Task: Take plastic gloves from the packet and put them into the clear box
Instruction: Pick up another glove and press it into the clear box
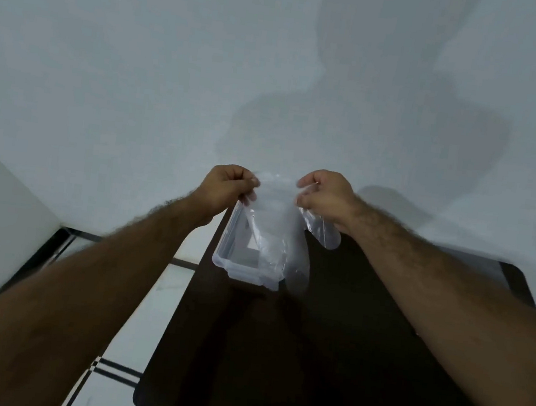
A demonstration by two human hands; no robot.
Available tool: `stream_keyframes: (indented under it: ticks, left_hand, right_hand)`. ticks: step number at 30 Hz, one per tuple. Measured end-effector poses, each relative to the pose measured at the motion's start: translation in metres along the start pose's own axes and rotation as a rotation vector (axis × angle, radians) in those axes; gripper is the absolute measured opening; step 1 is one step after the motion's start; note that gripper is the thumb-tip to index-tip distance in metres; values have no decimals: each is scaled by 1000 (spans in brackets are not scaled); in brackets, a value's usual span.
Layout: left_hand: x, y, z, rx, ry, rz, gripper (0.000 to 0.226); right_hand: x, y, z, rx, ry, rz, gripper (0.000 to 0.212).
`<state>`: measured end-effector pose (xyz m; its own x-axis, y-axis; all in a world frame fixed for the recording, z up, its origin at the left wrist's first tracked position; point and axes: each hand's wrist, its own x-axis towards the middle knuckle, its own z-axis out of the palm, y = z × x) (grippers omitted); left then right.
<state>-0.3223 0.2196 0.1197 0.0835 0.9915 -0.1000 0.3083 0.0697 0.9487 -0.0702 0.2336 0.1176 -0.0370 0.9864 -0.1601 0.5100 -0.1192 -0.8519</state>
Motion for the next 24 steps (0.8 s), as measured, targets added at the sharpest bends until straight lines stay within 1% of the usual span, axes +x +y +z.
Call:
stream_keyframes:
  ticks: [2, 5, 8, 10, 12, 15, 16, 19, 22, 24]
  left_hand:
    - [21, 0, -10, 4, -8, 17, 8]
    - [58, -7, -25, 53, -52, 43, 7]
    - [96, -13, -39, 76, -79, 89, 6]
    - [115, -15, -44, 79, -75, 149, 10]
    - [126, -16, -51, 26, -57, 224, 16]
    - [123, -15, -59, -27, -67, 363, 18]
    - [119, -16, -61, 5, -84, 425, 15]
    - [104, -23, -70, 246, -125, 624, 13]
    - [98, -44, -75, 551, -157, 794, 21]
    - [101, -64, -76, 737, -206, 840, 29]
  right_hand:
    - [17, -7, 4, -46, 0, -47, 30]
    - [47, -17, 17, -96, 35, -71, 24]
    - [74, -25, 26, -127, 123, -127, 16]
    - [86, -29, 30, -160, 195, -200, 12]
    - [92, -31, 32, -170, 267, -268, 10]
    - [86, -30, 32, -163, 341, -389, 12]
    - [80, -29, 33, -177, 352, -443, 14]
    - [61, -22, 37, -276, 342, -618, 16]
    - [56, -7, 42, -580, 257, -746, 17]
    - [58, 2, 47, -754, 190, -794, 24]
